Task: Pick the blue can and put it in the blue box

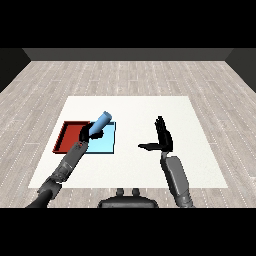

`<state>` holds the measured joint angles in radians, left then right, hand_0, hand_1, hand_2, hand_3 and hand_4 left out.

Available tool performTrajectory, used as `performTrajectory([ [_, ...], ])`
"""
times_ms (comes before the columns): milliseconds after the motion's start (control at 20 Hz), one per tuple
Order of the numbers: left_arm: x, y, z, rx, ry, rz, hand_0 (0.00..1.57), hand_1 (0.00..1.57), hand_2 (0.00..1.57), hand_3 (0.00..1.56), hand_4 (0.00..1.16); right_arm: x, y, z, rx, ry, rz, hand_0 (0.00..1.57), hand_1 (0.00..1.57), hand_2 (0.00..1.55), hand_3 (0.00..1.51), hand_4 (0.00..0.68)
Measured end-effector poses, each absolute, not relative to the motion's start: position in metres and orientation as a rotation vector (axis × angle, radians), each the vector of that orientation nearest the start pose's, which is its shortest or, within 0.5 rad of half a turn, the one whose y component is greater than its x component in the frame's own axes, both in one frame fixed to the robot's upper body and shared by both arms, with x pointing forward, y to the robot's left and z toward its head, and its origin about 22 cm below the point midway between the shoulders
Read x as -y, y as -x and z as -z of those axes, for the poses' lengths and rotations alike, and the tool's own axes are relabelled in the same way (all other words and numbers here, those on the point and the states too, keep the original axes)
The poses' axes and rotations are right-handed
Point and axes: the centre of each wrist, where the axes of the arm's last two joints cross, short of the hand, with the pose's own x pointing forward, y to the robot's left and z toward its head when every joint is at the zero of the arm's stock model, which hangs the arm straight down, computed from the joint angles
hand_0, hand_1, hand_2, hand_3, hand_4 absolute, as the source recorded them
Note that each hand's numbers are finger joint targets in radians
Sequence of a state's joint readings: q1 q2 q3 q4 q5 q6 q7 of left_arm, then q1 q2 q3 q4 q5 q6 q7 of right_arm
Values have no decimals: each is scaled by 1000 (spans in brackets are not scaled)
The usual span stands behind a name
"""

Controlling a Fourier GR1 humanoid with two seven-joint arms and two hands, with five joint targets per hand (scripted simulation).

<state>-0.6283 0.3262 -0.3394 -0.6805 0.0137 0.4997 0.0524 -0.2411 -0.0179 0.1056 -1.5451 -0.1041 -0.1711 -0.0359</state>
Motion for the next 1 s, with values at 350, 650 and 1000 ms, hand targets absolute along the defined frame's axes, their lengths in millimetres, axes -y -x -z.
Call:
performTrajectory([
  [350,-243,-382,37,1025,-790,412,1205,1205,1032,0,798,191,-296,-35,1741,-90,83,0,0,0,0,0],
  [650,-232,-383,52,795,-783,507,1034,1034,889,0,824,200,-300,-27,1717,-63,110,0,0,0,0,0],
  [1000,-233,-382,55,687,-596,618,0,0,0,0,0,212,-306,-20,1708,-58,124,0,0,0,0,0],
])
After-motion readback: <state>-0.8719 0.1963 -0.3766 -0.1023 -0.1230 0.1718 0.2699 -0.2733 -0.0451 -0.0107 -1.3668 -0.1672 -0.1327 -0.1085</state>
